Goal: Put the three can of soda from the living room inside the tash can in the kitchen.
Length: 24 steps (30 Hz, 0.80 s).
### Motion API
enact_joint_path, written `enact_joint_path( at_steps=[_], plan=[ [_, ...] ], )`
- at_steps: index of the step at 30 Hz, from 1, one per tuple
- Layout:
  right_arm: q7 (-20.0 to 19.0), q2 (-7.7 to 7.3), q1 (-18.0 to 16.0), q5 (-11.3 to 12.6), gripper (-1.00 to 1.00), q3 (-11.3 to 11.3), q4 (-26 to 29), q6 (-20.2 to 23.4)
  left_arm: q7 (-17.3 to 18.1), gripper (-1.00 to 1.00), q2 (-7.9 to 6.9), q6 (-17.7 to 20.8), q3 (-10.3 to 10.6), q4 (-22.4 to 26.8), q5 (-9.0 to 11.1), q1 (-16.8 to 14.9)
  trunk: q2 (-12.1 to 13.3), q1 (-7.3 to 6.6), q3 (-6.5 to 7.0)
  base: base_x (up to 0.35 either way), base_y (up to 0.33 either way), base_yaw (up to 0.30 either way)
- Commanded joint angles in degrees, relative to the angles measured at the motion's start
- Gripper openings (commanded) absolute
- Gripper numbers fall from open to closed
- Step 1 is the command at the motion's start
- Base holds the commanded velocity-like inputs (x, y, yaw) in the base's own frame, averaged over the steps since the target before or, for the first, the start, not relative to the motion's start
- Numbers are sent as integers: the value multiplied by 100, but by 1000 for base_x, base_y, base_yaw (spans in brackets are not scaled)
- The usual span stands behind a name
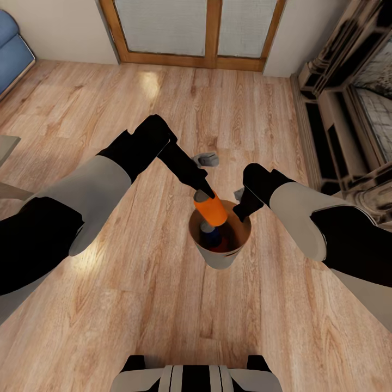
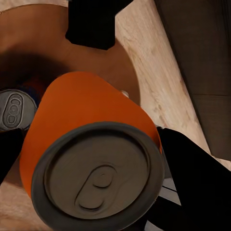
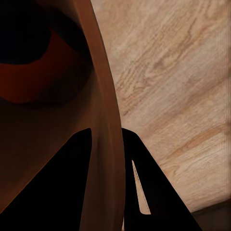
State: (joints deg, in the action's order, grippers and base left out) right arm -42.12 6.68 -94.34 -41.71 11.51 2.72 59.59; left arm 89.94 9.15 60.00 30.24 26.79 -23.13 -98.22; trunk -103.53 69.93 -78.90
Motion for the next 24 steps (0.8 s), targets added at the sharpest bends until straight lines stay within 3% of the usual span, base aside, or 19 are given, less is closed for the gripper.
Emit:
enact_joint_path(
  at_steps=[1, 20, 24],
  plan=[
    [-13, 1, -2, 111, -100, -81, -1, 41, 6, -100, 0, 0, -1, 3, 2, 5, 0, 0, 0, 0, 0, 0],
    [-15, 24, -40, 127, -100, -164, 72, 41, 6, -100, 23, 0, 60, 48, -5, 425, 0, 0, 0, 0, 0, 0],
    [-15, 102, -54, 130, -100, -195, 73, 41, 6, -100, 25, 0, 65, 53, -7, 470, 0, 0, 0, 0, 0, 0]
  ],
)
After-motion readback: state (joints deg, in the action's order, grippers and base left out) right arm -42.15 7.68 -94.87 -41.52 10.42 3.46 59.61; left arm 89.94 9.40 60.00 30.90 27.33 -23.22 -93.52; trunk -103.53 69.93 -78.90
